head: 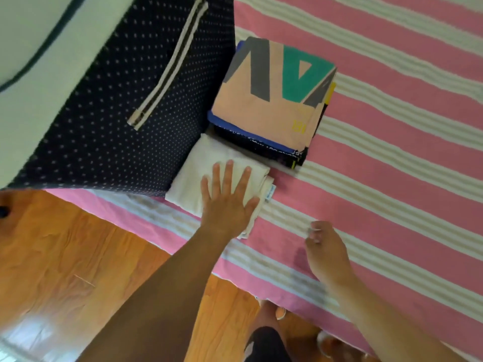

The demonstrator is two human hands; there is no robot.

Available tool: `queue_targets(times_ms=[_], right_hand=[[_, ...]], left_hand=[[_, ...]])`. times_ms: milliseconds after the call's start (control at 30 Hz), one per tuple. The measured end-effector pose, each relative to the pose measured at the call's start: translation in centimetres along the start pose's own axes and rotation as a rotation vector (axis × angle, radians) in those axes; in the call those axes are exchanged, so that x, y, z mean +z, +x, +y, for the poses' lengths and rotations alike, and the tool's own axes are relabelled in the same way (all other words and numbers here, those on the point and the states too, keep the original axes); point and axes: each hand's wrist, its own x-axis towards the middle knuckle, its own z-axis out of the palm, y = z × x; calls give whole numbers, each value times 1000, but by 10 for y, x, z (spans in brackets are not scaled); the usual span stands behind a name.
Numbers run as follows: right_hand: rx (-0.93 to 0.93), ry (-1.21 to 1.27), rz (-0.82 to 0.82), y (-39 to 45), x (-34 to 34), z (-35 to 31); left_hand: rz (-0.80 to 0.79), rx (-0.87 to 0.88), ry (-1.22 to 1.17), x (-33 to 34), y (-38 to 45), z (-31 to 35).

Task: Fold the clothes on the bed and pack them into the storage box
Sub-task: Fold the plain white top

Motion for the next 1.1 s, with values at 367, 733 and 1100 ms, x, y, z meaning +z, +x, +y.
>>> queue_targets(times_ms=[367,733,1100], right_hand=[[194,-180,-62,-98,-226,129],[359,4,200,-213,-438,409],[127,-572,139,-91,-554,500]], left_hand=[[-719,23,-217,-111,-63,171],[-552,128,-598,-154,-220,495],[-459,21,-587,-184,-264,578]])
